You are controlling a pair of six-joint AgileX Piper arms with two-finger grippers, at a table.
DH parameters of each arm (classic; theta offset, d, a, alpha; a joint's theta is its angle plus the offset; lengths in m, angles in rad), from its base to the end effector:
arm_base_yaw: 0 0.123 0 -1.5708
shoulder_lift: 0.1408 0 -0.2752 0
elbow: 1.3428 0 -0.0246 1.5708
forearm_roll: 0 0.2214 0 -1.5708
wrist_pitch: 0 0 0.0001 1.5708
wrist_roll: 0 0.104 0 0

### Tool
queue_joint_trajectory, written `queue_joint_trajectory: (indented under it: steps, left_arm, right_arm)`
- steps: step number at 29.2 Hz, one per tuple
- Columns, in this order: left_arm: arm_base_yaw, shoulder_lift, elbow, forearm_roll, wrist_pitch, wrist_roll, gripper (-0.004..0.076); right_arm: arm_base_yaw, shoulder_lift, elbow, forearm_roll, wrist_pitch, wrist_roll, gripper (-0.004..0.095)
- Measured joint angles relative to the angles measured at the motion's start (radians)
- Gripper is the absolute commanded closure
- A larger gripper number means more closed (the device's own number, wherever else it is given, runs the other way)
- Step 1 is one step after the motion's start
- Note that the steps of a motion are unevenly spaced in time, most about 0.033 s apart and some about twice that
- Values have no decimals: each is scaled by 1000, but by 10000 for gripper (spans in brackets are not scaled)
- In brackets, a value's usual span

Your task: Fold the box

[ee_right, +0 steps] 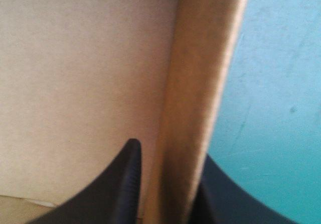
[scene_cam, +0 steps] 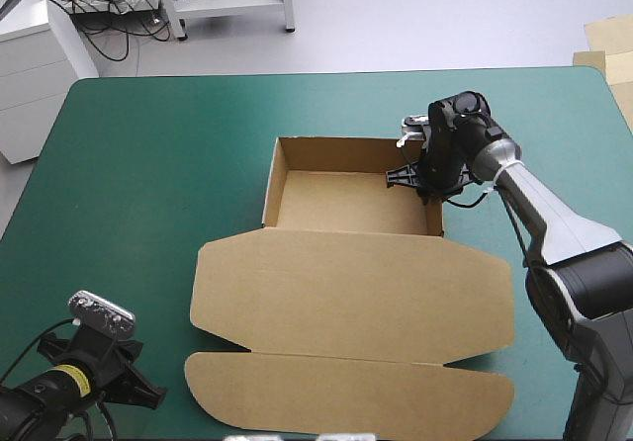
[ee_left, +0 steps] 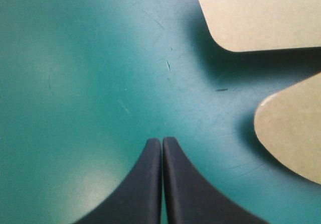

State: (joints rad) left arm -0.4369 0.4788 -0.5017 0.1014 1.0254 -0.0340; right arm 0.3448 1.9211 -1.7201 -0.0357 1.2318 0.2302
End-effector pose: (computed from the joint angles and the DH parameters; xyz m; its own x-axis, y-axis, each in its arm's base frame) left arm 0.0551 -0.0158 0.2495 -0.7099 0.3521 -0.6100 0.3870 0.9186 0.0799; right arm 0.3548 0.1237 0.2636 -0.9672 -0.1174 -0.2253 -0.1242 0.9921 0.0164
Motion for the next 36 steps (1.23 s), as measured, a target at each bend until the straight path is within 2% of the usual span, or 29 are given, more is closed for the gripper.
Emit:
queue_joint_trajectory:
  steps: [18, 25, 36]
  left_arm:
    - [0, 0, 0, 0, 0, 3, 734]
    - [0, 0, 0, 0, 0, 3, 734]
    - [0, 0, 0, 0, 0, 3, 734]
  right_arm:
    - [-29, -3, -12, -20, -8, 31, 928]
    - [-248, -75, -36, -53, 0, -16, 928]
    - [-736, -112, -44, -61, 6, -116, 928]
